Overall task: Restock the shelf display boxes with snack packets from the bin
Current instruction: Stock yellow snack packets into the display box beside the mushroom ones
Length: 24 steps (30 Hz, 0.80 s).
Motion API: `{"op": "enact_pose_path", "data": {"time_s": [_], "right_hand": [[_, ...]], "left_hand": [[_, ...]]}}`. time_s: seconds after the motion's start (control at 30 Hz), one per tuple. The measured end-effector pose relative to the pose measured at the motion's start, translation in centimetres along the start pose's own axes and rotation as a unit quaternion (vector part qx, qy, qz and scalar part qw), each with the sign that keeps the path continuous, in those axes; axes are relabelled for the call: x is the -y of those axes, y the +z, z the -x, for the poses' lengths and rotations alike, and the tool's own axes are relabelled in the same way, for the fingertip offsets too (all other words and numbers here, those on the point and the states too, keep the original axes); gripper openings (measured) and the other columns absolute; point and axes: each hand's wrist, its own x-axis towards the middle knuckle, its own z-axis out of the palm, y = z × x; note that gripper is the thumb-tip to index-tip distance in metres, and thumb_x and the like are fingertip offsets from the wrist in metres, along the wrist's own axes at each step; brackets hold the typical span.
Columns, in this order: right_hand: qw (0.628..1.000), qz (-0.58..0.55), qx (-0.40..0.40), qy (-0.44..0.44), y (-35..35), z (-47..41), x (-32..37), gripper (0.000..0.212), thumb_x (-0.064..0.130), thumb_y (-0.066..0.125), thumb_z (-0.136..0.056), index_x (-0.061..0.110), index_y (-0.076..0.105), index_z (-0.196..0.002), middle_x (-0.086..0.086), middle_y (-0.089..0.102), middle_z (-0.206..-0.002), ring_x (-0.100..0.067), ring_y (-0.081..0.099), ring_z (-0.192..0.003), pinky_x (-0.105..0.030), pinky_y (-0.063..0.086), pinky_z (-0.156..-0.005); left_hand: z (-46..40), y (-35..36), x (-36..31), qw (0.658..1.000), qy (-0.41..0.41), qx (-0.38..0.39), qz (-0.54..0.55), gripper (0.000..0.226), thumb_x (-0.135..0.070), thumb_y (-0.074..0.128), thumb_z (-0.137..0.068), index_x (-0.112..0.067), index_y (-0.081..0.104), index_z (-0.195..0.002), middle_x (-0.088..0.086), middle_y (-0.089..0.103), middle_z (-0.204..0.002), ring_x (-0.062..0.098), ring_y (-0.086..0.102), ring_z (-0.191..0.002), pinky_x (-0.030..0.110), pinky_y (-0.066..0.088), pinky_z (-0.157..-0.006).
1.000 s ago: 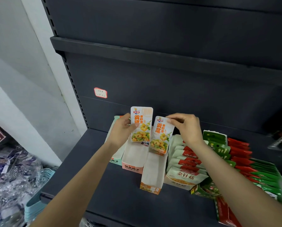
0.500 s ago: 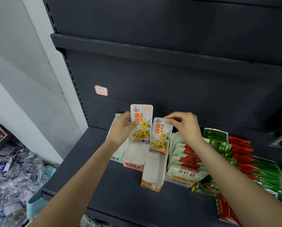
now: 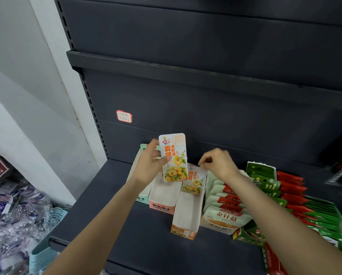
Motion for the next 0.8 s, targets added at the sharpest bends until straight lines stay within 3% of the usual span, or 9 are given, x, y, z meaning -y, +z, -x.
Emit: {"op": "enact_pose_path", "data": {"time_s": [0.1, 0.27, 0.37, 0.53, 0.7, 0.8], "right_hand": [[0.999, 0.014, 0.013, 0.026, 0.1, -0.4, -0.2, 0.016, 0.007, 0.064, -0.087, 0.016, 0.073, -0.096, -0.001, 0.070, -0.099, -0.013, 0.062, -0.094, -0.029, 0.051, -0.086], [0.999, -0.009, -0.017, 0.035, -1.0, 0.1, -0.8, 0.019, 0.019, 0.063, -0.089, 0.021, 0.070, -0.106, 0.001, 0.069, -0.102, -0.014, 0.062, -0.098, -0.033, 0.051, -0.087], [0.999, -0.011, -0.014, 0.027, -2.1, 1.4, -1.6, 0.017, 0.029, 0.059, -0.092, 0.024, 0.070, -0.104, 0.005, 0.069, -0.101, -0.010, 0.060, -0.096, -0.025, 0.047, -0.083], [0.999, -0.039, -0.006, 0.028, -2.8, 3.3, -2.4, 0.028, 0.044, 0.052, -0.092, 0.026, 0.070, -0.104, 0.011, 0.067, -0.094, 0.000, 0.057, -0.083, -0.012, 0.039, -0.065], [0.999, -0.044, 0.023, 0.008, -3.1, 3.8, -2.3, 0.033, 0.048, 0.062, -0.084, 0.028, 0.068, -0.109, 0.016, 0.065, -0.104, -0.001, 0.060, -0.096, -0.023, 0.049, -0.083], [0.999, 0.015, 0.036, 0.014, -3.1, 3.9, -2.8, 0.036, 0.038, 0.068, -0.084, 0.028, 0.064, -0.118, 0.013, 0.062, -0.117, -0.005, 0.057, -0.105, -0.030, 0.049, -0.091]], "left_hand": [[-0.2, 1.1, 0.1, 1.000, 0.004, 0.017, -0.008, 0.021, -0.015, 0.057, -0.092, -0.020, 0.047, -0.110, -0.003, 0.064, -0.113, 0.015, 0.065, -0.099, 0.029, 0.057, -0.074], [-1.0, 3.3, 0.8, 0.999, 0.003, 0.033, 0.000, 0.010, -0.014, 0.057, -0.092, -0.019, 0.050, -0.098, 0.001, 0.067, -0.110, 0.017, 0.066, -0.100, 0.043, 0.057, -0.081], [-1.3, 4.1, 0.8, 0.998, 0.010, 0.037, 0.039, 0.010, -0.012, 0.058, -0.091, -0.018, 0.052, -0.095, -0.001, 0.068, -0.102, 0.013, 0.067, -0.094, 0.039, 0.057, -0.080], [-1.8, 5.2, 1.1, 0.998, 0.047, 0.049, -0.015, 0.013, -0.017, 0.059, -0.091, -0.013, 0.052, -0.102, 0.001, 0.070, -0.105, 0.012, 0.066, -0.096, 0.034, 0.056, -0.083], [-2.3, 5.9, 1.5, 0.993, 0.071, 0.082, -0.054, 0.012, -0.019, 0.062, -0.090, -0.014, 0.055, -0.097, -0.007, 0.069, -0.095, 0.008, 0.066, -0.090, 0.024, 0.055, -0.075], [-2.4, 5.9, 2.4, 0.985, 0.062, 0.072, -0.146, 0.013, -0.017, 0.063, -0.088, -0.013, 0.058, -0.100, -0.007, 0.062, -0.096, 0.008, 0.059, -0.089, 0.015, 0.047, -0.072]]}}
